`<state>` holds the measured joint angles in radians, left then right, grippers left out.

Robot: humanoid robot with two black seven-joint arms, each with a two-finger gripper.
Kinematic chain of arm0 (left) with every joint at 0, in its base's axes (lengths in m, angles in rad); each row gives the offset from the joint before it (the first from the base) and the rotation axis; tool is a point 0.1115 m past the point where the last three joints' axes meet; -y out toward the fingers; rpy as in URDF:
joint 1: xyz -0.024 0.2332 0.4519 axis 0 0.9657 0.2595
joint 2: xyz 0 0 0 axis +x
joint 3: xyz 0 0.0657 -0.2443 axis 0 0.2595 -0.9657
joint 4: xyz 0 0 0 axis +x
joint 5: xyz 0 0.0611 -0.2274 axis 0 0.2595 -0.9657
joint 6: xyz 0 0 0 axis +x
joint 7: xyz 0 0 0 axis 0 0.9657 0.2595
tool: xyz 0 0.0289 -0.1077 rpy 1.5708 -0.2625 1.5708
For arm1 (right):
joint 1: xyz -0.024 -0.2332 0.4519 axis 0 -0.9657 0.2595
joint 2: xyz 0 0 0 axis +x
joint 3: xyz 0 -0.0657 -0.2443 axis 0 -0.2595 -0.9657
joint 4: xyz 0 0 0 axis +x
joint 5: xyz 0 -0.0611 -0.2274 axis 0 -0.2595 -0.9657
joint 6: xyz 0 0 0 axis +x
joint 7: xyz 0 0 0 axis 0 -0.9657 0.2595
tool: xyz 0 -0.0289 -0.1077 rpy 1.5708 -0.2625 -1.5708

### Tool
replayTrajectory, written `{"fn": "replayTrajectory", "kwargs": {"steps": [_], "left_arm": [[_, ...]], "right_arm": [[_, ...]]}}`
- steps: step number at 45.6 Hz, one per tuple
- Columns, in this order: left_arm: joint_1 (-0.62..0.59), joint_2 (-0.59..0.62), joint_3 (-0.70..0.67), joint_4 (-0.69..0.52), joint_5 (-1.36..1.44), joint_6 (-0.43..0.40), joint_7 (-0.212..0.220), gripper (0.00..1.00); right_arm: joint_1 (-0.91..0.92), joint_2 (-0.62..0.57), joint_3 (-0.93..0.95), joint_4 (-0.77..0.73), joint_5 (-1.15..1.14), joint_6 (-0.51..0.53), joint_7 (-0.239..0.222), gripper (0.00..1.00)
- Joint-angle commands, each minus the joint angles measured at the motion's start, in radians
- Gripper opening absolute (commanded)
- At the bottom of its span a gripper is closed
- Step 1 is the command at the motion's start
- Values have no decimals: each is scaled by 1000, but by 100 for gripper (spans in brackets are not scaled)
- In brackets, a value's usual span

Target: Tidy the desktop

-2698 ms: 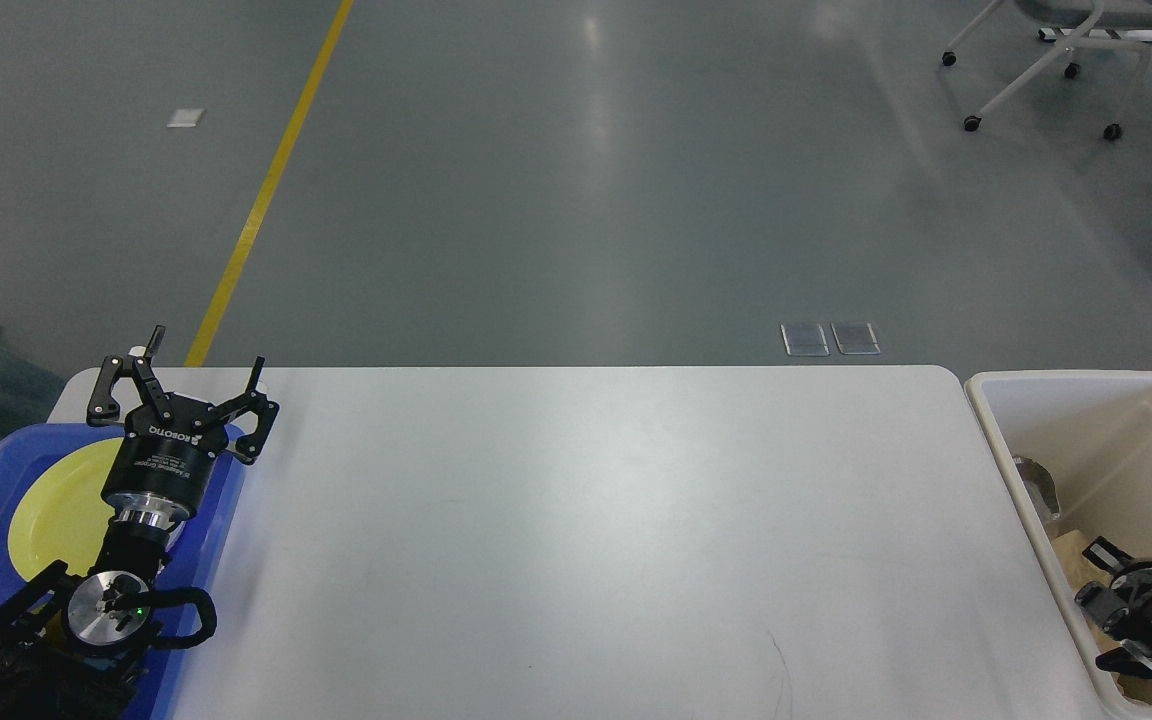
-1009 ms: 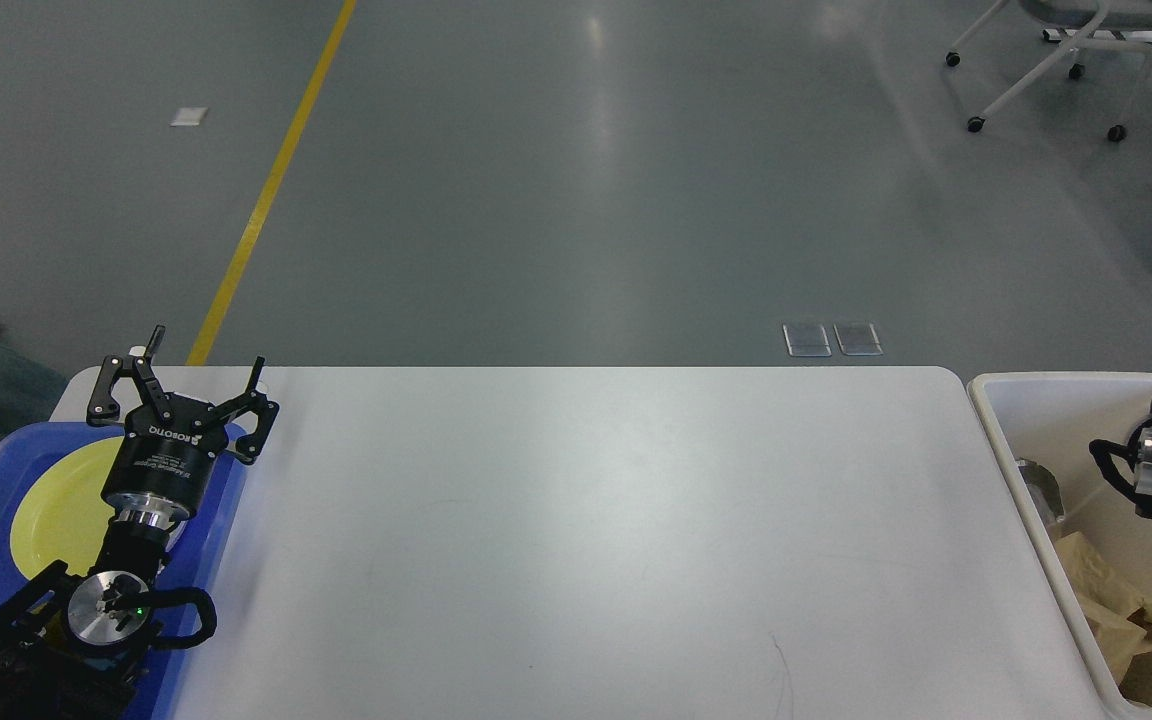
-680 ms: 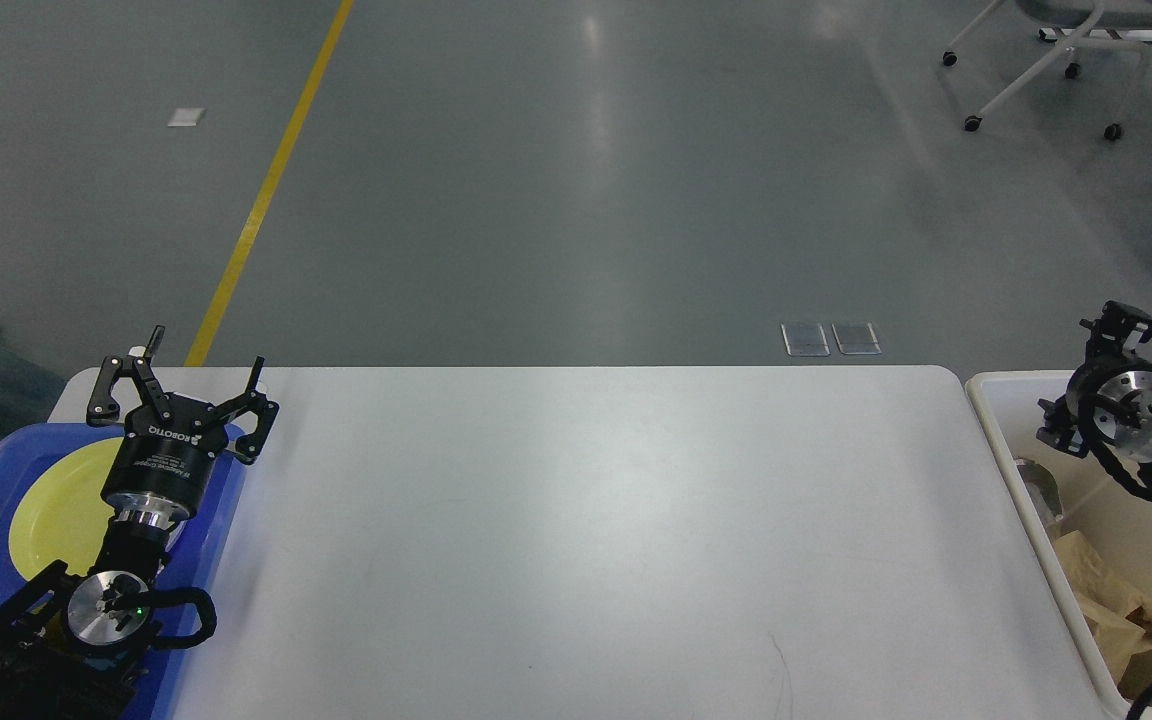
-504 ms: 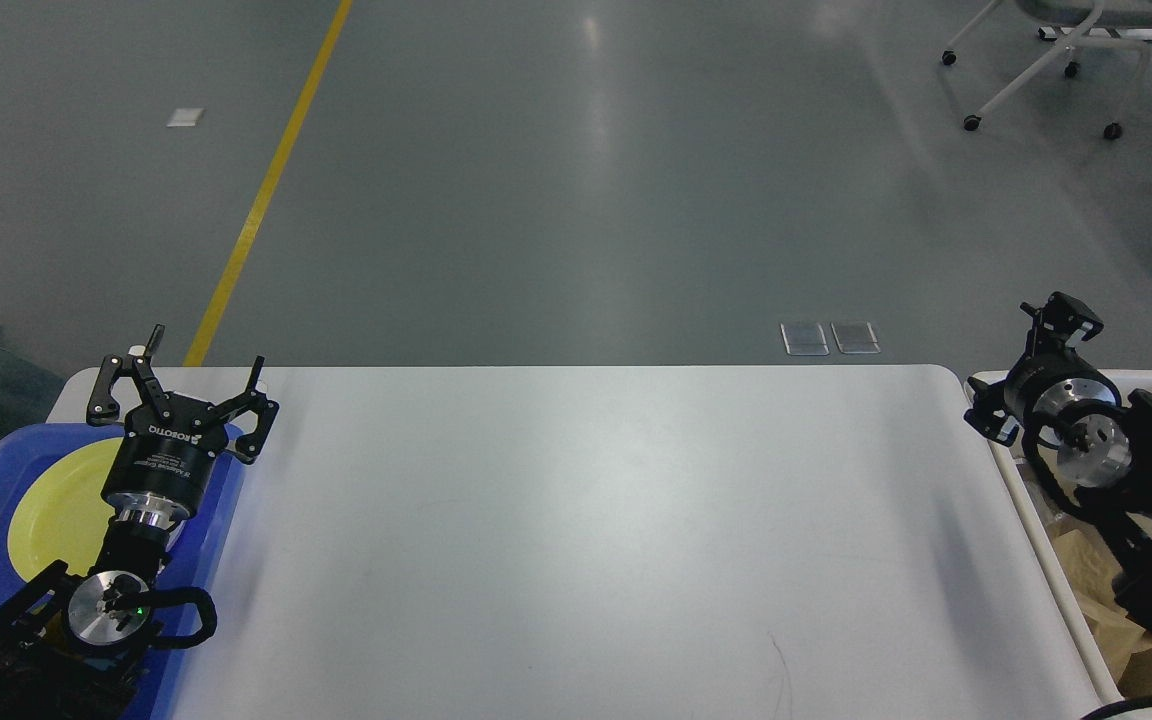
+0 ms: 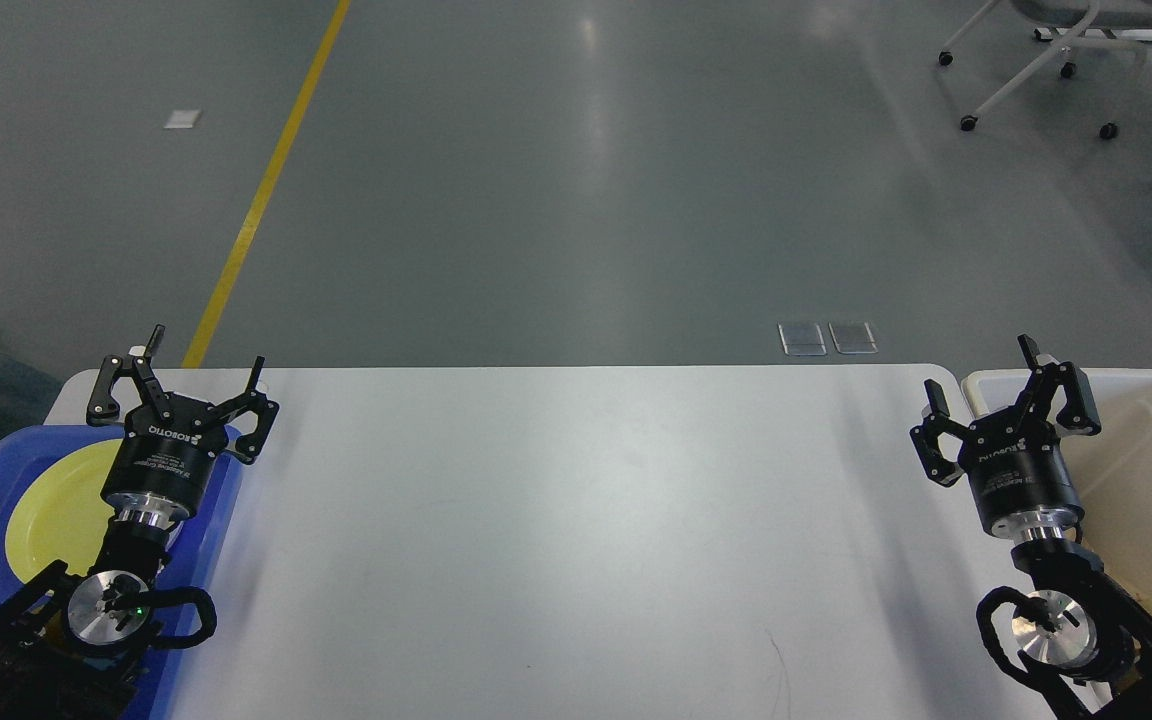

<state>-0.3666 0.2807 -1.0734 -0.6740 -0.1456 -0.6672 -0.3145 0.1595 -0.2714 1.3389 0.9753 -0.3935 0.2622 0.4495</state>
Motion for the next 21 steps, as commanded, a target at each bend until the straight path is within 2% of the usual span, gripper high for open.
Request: {"fn": "replayTrajectory", "kwargs": {"steps": [1,7,12,21], "left_arm": [[0,0,0,1,0,0,0,96],[0,0,0,1,0,0,0,96],[0,0,0,1,0,0,0,96],[0,0,0,-1,0,0,0,96]], "right_arm": [[-14,9,-33,-3,-2,-23,-29,100],[-17,11,-52,-3,13,-32,-49,100],[-14,15,-35,-1,13,-54,-20,100],[-14,29,-14,13,18,-43,-20,100]]}}
